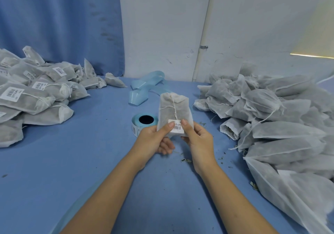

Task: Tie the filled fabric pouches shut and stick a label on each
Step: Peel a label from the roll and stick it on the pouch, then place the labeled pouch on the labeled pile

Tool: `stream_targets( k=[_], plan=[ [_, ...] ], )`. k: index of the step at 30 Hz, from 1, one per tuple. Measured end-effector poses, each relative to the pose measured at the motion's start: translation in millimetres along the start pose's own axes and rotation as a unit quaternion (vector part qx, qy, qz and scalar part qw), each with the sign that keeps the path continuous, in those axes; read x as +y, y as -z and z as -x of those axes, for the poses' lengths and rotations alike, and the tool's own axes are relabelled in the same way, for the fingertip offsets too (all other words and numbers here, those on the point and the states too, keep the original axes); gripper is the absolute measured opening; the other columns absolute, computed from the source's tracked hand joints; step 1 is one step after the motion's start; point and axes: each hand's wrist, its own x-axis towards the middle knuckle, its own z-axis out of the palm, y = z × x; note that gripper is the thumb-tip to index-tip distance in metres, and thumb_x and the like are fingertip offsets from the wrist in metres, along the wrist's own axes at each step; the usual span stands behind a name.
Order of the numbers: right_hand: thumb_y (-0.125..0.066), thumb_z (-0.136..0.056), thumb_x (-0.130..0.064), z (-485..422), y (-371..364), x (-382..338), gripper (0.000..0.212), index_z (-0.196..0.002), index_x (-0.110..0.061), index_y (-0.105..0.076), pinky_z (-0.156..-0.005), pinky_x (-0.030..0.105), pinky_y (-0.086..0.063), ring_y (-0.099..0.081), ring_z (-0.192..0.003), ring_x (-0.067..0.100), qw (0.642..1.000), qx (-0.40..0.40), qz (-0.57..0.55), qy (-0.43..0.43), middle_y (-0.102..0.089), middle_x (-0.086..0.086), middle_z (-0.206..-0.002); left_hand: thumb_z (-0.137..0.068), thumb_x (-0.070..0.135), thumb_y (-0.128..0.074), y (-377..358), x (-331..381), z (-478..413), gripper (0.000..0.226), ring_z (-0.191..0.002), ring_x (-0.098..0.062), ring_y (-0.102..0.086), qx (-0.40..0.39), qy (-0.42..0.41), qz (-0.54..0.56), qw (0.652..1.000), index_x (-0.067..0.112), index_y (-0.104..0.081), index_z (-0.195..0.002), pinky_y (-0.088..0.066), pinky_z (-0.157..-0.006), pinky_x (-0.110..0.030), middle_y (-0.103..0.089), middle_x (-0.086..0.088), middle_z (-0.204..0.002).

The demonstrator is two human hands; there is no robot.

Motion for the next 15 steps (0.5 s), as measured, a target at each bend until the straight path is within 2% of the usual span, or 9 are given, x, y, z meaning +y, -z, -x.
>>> stream_targets(
  k=[2, 4, 5, 6, 8, 9, 10, 12, 15],
  plan=[
    [-0.065, -0.090, -0.026, -0.8, 0.2, 0.6, 0.018, -0.086, -0.009, -0.071, -0.063, 0.014, -0.048, -0.063, -0.069, 0.005, 1.000, 0.015, -0.002, -0.004, -0.071, -0.003, -0.076, -0.090, 0.035, -0.061, -1.1, 1.3, 0.0, 0.025, -0.040, -0.012, -0.052, 0.026, -0.009, -0.008, 1.000, 0.010, -0.065, -0.089, -0.040, -0.042, -0.018, -0.062, -0.006, -0.053],
    [-0.061, -0.092, -0.030, -3.1, 2.7, 1.2, 0.023, -0.084, -0.011, -0.070, -0.061, 0.013, -0.047, -0.057, -0.062, 0.004, 0.999, 0.041, 0.001, -0.022, -0.069, -0.005, -0.073, -0.091, 0.025, -0.061, -0.9, 7.4, -2.8, 0.018, -0.045, -0.010, -0.055, 0.094, -0.053, 0.103, 0.989, 0.009, -0.063, -0.083, -0.044, -0.046, -0.019, -0.064, -0.002, -0.057],
    [-0.058, -0.094, -0.030, -4.7, 4.4, 1.6, 0.025, -0.085, -0.010, -0.070, -0.060, 0.014, -0.046, -0.055, -0.060, 0.005, 0.998, 0.050, 0.001, -0.033, -0.068, -0.004, -0.073, -0.092, 0.021, -0.060, 1.0, 12.4, -5.1, 0.013, -0.057, -0.010, -0.063, 0.112, -0.087, 0.198, 0.970, 0.008, -0.063, -0.090, -0.049, -0.052, -0.019, -0.070, -0.001, -0.070],
    [-0.055, -0.097, -0.027, -5.9, 6.1, 1.9, 0.025, -0.086, -0.008, -0.070, -0.059, 0.015, -0.045, -0.054, -0.060, 0.006, 0.998, 0.053, 0.000, -0.044, -0.066, -0.002, -0.073, -0.091, 0.019, -0.059, 3.7, 18.0, -6.8, 0.020, -0.077, -0.010, -0.069, 0.107, -0.121, 0.289, 0.944, 0.008, -0.062, -0.108, -0.054, -0.062, -0.020, -0.073, 0.001, -0.094],
    [-0.053, -0.098, -0.018, -7.3, 7.9, 2.9, 0.024, -0.088, -0.004, -0.069, -0.060, 0.017, -0.044, -0.052, -0.060, 0.008, 0.997, 0.049, 0.002, -0.058, -0.063, 0.003, -0.074, -0.086, 0.017, -0.061, 12.4, 24.6, -9.1, 0.065, -0.118, -0.010, -0.058, 0.086, -0.158, 0.409, 0.895, 0.010, -0.035, -0.144, -0.056, -0.083, -0.032, -0.045, 0.002, -0.146],
    [-0.052, -0.098, -0.016, -7.5, 8.1, 3.4, 0.023, -0.087, -0.004, -0.068, -0.060, 0.017, -0.045, -0.053, -0.060, 0.008, 0.997, 0.045, 0.006, -0.060, -0.062, 0.003, -0.073, -0.083, 0.015, -0.061, 15.8, 27.0, -9.3, 0.074, -0.125, -0.010, -0.052, 0.080, -0.159, 0.423, 0.888, 0.013, -0.026, -0.148, -0.055, -0.087, -0.036, -0.030, 0.002, -0.155],
    [-0.052, -0.098, -0.014, -7.4, 8.1, 4.0, 0.023, -0.086, -0.004, -0.068, -0.060, 0.017, -0.045, -0.053, -0.059, 0.007, 0.997, 0.039, 0.014, -0.061, -0.061, 0.003, -0.072, -0.085, 0.013, -0.060, 16.3, 28.0, -8.9, 0.071, -0.126, -0.011, -0.052, 0.067, -0.156, 0.417, 0.893, 0.013, -0.026, -0.148, -0.055, -0.087, -0.037, -0.026, 0.002, -0.157],
    [-0.052, -0.098, -0.012, -6.9, 7.1, 5.1, 0.023, -0.083, -0.005, -0.068, -0.058, 0.015, -0.045, -0.053, -0.056, 0.005, 0.997, 0.027, 0.034, -0.057, -0.061, 0.002, -0.070, -0.094, 0.008, -0.051, 10.5, 25.5, -6.0, 0.059, -0.119, -0.015, -0.059, 0.046, -0.131, 0.385, 0.912, 0.007, -0.026, -0.147, -0.057, -0.084, -0.036, -0.042, 0.002, -0.149],
    [-0.051, -0.097, -0.011, -6.7, 5.3, 7.3, 0.022, -0.085, -0.007, -0.068, -0.057, 0.013, -0.046, -0.052, -0.054, 0.003, 0.997, 0.032, 0.046, -0.050, -0.062, 0.001, -0.073, -0.097, 0.011, -0.048, -0.8, 19.5, -3.4, 0.040, -0.110, -0.020, -0.065, 0.019, -0.110, 0.321, 0.940, 0.010, -0.041, -0.137, -0.058, -0.079, -0.029, -0.059, 0.005, -0.133]
  ],
)
